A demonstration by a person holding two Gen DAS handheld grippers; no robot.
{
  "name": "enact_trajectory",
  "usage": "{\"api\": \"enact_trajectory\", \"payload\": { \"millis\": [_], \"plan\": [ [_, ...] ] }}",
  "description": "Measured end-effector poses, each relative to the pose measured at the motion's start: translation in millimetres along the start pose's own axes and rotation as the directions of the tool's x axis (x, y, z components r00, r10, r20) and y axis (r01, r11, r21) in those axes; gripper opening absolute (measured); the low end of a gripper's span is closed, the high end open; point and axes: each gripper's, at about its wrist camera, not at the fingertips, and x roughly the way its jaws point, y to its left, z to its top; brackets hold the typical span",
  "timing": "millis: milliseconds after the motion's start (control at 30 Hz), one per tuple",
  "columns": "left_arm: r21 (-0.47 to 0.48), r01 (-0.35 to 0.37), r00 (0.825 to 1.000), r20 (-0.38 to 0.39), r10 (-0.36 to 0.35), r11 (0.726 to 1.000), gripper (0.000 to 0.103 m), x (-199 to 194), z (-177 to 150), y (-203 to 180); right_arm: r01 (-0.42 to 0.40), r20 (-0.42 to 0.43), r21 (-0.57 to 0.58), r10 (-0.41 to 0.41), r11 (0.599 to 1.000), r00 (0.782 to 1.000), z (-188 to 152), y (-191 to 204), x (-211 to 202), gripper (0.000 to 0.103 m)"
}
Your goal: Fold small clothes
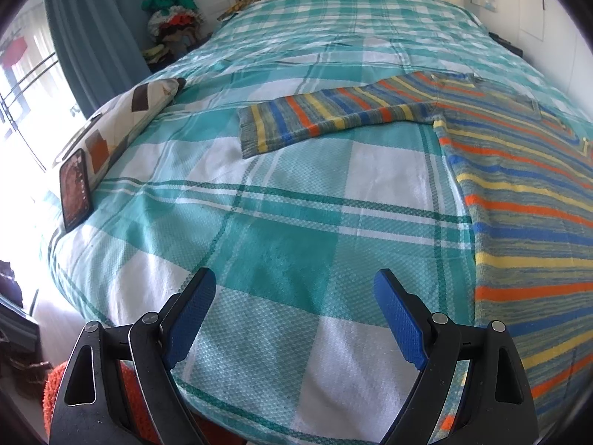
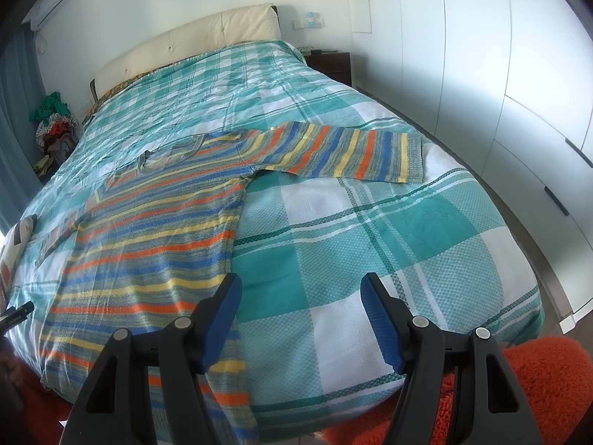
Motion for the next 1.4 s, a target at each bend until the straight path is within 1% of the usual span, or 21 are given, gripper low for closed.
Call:
{"api": "enact_trajectory", "payload": {
  "millis": [1000, 1100, 1200, 1267, 1333, 1400],
  "plan": [
    [-0.002, -0.002, 1.000, -0.003, 0.002, 1.000, 0.089, 0, 0, -2, 0.002, -0.006, -0.017, -0.002, 1.000, 1.000, -2, 4, 2, 0.066],
    [-0.003, 0.000, 1.000, -0.005, 0.000, 1.000, 0.089, 1, -1, -4, 0.045, 0.001, -0.036, -0.045, 0.998, 0.999, 0, 6, 3, 0.067],
    [-0.004, 0.001, 1.000, -0.009, -0.001, 1.000, 0.089, 4, -3, -4, 0.135, 0.014, -0.072, -0.134, 0.988, 0.991, 0, 12, 2, 0.075],
    [-0.009, 0.004, 1.000, -0.014, -0.004, 1.000, 0.089, 6, -3, -4, 0.159, 0.022, -0.091, -0.157, 0.983, 0.987, 0, 15, 1, 0.075],
    [-0.015, 0.009, 1.000, -0.022, -0.009, 1.000, 0.089, 8, -4, -3, 0.171, 0.026, -0.108, -0.169, 0.979, 0.985, 1, 16, 0, 0.080],
    [-0.017, 0.011, 0.999, -0.030, -0.011, 1.000, 0.089, 10, -4, -3, 0.177, 0.027, -0.118, -0.175, 0.977, 0.984, 1, 17, 1, 0.082]
  ]
}}
